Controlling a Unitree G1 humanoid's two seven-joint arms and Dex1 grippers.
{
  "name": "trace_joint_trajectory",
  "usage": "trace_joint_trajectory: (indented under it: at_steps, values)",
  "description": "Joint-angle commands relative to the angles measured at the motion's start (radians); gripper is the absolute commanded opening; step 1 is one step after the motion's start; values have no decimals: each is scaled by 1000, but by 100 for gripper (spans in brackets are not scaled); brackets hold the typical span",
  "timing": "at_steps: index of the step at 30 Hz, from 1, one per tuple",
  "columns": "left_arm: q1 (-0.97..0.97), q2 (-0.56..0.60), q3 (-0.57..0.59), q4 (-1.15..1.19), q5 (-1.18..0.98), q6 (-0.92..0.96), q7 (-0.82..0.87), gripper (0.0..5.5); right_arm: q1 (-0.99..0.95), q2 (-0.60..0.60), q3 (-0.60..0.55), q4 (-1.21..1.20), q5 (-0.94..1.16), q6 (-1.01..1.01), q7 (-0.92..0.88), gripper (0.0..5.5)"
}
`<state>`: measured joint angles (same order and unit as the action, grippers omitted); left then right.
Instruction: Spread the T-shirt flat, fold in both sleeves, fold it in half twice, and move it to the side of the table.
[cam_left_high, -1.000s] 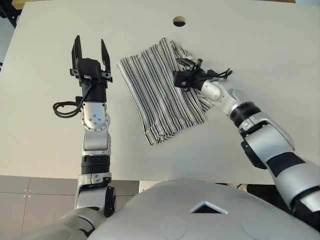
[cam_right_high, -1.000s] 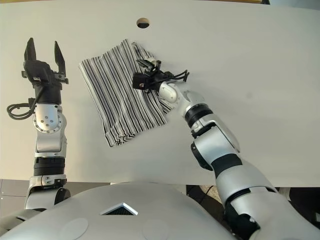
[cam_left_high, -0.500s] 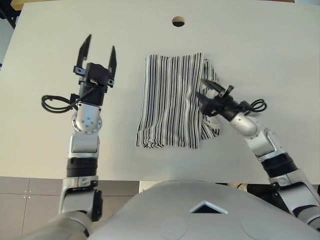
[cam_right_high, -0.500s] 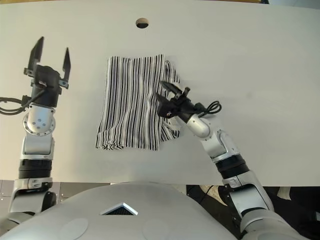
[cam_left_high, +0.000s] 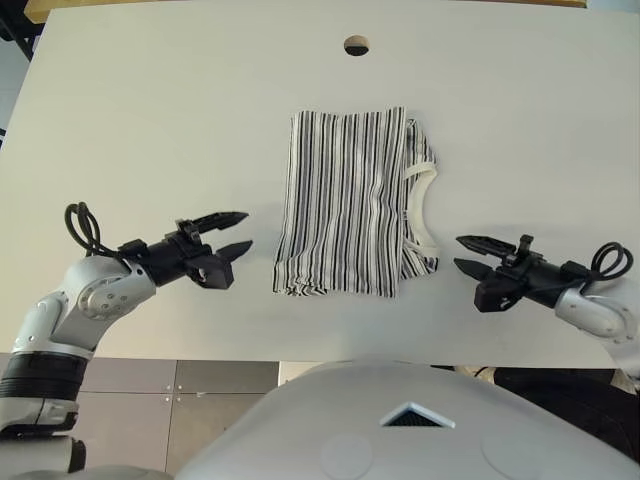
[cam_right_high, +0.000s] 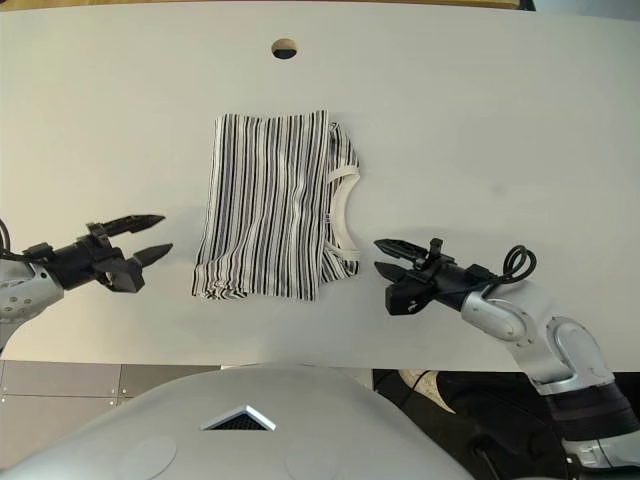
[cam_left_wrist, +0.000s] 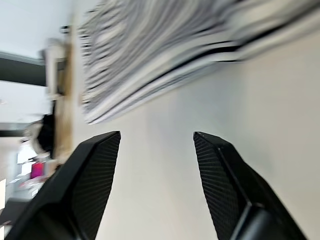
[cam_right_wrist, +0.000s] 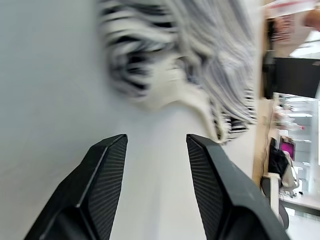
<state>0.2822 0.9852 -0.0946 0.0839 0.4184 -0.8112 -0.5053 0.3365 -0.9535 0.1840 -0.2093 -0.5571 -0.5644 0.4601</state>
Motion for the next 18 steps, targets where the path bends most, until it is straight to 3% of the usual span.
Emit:
trace_joint_trajectory:
  at_steps: [1,9,18]
  values:
    - [21,48,-33,-7,-10,-12,-60,272,-67,-17,37,37,-58,-51,27,218]
    - [-11,33,-158,-13,-40,-36,-152,275,-211,76,187,91,-87,-118,86,356]
    - [-106,9,-264,12,-42,-64,-192,275,-284,119,261,116,-97,-142,91,356]
